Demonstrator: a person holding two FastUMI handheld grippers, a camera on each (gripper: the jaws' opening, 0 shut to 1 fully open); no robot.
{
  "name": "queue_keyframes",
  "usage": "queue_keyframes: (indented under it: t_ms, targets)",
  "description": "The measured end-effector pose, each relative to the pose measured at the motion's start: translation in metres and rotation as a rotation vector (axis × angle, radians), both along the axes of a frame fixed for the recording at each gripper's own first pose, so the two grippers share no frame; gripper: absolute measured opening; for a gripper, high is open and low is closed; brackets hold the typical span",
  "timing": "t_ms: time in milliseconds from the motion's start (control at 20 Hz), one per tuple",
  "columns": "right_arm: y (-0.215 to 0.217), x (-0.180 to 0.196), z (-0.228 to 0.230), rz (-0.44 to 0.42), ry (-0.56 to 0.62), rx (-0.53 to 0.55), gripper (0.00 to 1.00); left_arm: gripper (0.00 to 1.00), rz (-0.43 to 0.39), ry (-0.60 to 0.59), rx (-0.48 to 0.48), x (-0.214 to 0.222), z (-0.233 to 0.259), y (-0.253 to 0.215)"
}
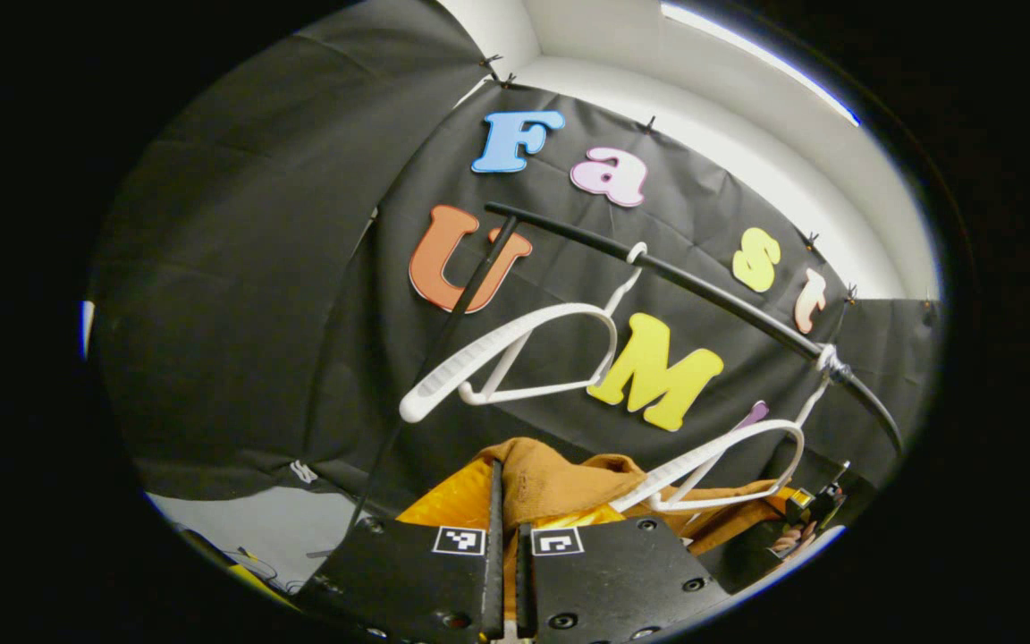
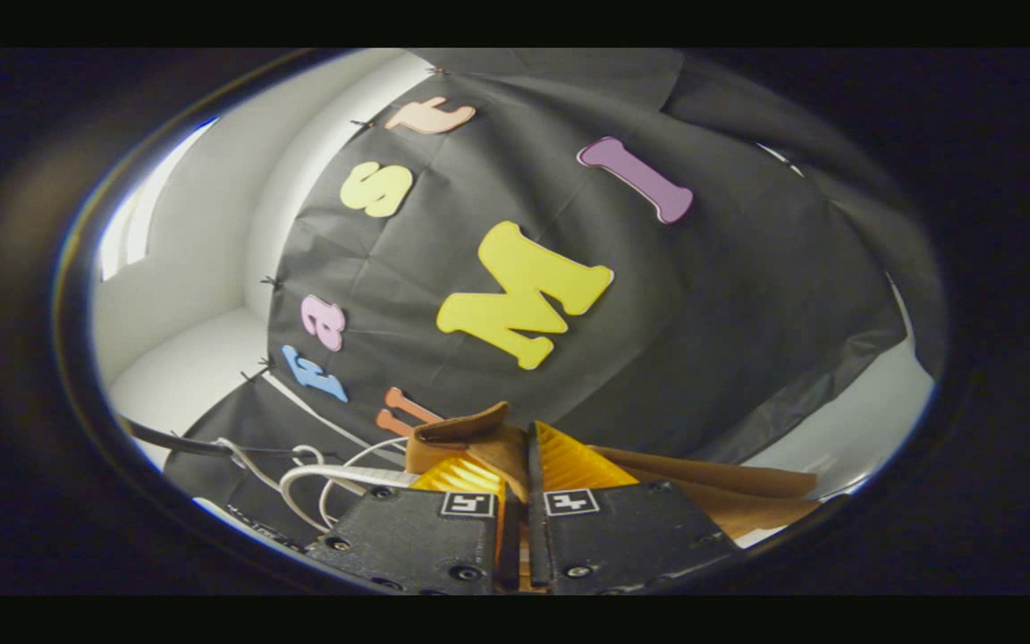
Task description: Grasp the clothes on the hanger with both hands and then place them into the laundry hamper below.
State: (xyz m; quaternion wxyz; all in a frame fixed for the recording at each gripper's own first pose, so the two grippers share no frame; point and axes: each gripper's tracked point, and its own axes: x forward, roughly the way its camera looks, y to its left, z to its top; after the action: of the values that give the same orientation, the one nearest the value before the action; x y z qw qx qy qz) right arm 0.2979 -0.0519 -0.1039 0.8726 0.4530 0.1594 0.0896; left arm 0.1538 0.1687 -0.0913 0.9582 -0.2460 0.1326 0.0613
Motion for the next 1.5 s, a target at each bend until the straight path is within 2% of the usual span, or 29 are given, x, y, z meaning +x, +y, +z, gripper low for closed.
queue_keyframes:
  t_ms: [100,150,200,250,350,500,550,600,800,1050,1200,1250,1500]
  targets:
    - [0.000,-0.006,-0.013,0.000,0.026,-0.016,0.07,0.05,-0.007,0.018,0.016,-0.004,-0.011,-0.004]
    - [0.001,-0.008,-0.020,0.000,0.039,-0.014,0.05,0.05,-0.012,0.027,0.022,-0.006,-0.014,-0.006]
    - [0.000,-0.010,-0.026,0.000,0.050,-0.013,0.07,0.05,-0.013,0.031,0.028,-0.008,-0.017,-0.007]
    - [-0.001,-0.012,-0.032,-0.003,0.062,-0.013,0.05,0.05,-0.021,0.035,0.029,-0.011,-0.019,-0.010]
    - [0.000,-0.021,-0.045,-0.005,0.087,-0.020,0.07,0.05,-0.034,0.037,0.034,-0.017,-0.024,-0.013]
    - [0.007,-0.031,-0.069,0.006,0.131,-0.024,0.05,0.05,-0.063,0.051,0.047,-0.027,-0.032,-0.023]
    - [0.010,-0.037,-0.075,0.008,0.145,-0.017,0.07,0.05,-0.071,0.060,0.059,-0.031,-0.036,-0.027]
    - [0.015,-0.040,-0.079,0.017,0.155,-0.010,0.05,0.05,-0.081,0.069,0.068,-0.034,-0.039,-0.031]
    - [0.037,-0.061,-0.098,0.060,0.192,-0.013,0.07,0.05,-0.128,0.088,0.070,-0.046,-0.045,-0.055]
    - [0.059,-0.085,-0.113,0.128,0.221,-0.074,0.07,0.05,-0.217,0.061,0.052,-0.055,-0.029,-0.088]
    - [0.073,-0.106,-0.103,0.172,0.203,-0.090,0.07,0.05,-0.262,0.022,0.060,-0.058,-0.008,-0.105]
    - [0.080,-0.112,-0.097,0.192,0.195,-0.109,0.04,0.05,-0.280,0.006,0.059,-0.059,0.000,-0.112]
    - [0.122,-0.142,-0.053,0.319,0.115,-0.120,0.07,0.05,-0.365,-0.057,0.080,-0.068,0.030,-0.147]
